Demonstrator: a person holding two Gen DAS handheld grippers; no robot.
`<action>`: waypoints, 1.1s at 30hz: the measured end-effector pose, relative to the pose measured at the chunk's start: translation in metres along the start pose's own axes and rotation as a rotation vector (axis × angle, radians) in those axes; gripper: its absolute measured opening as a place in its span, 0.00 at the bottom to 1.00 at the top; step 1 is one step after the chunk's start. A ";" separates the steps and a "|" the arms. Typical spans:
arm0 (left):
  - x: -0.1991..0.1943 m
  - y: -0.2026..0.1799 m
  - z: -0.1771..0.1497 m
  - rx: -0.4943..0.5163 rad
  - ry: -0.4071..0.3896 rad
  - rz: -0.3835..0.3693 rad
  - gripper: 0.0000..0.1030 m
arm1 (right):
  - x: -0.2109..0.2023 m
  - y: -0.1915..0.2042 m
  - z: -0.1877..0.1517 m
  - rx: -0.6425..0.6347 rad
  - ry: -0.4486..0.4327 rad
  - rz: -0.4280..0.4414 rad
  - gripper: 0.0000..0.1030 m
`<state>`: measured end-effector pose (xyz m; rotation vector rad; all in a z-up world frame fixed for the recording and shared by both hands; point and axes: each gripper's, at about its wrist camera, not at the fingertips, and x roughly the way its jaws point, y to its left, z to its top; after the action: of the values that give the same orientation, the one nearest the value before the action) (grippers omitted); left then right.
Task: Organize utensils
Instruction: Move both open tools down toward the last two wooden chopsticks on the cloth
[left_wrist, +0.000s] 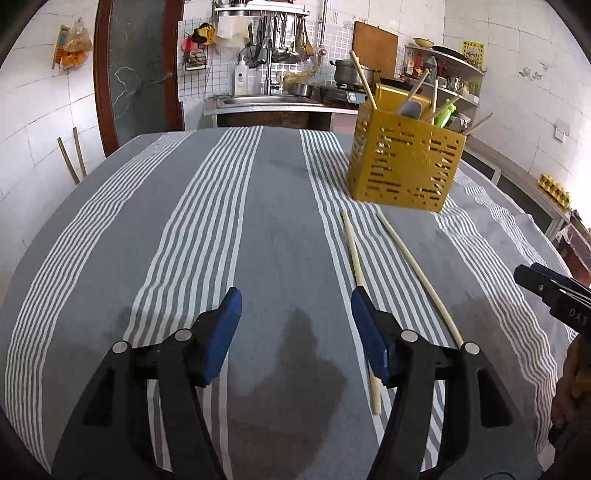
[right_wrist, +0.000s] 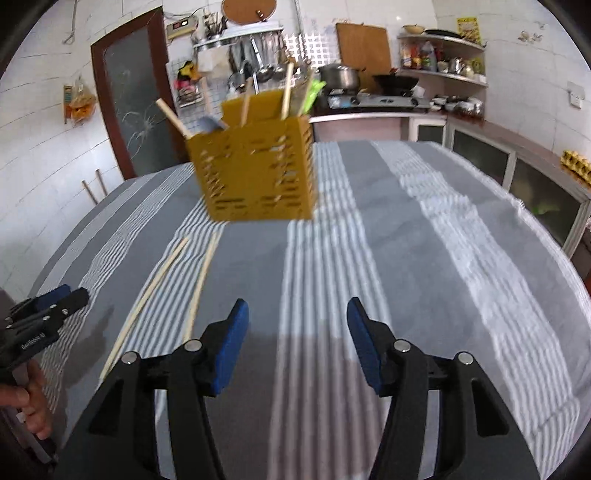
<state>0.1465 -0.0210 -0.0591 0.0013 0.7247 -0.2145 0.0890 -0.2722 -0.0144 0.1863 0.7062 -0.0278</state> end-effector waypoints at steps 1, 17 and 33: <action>0.001 -0.001 -0.001 0.004 0.007 -0.009 0.59 | 0.002 0.005 0.001 -0.012 0.002 0.006 0.54; 0.027 -0.018 0.012 0.022 0.098 -0.098 0.60 | 0.012 0.031 0.001 -0.065 0.057 0.042 0.54; 0.061 -0.034 -0.001 0.106 0.231 -0.079 0.52 | 0.034 0.052 0.001 -0.112 0.125 0.103 0.54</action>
<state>0.1834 -0.0657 -0.0973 0.0998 0.9439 -0.3316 0.1206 -0.2200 -0.0271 0.1175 0.8199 0.1225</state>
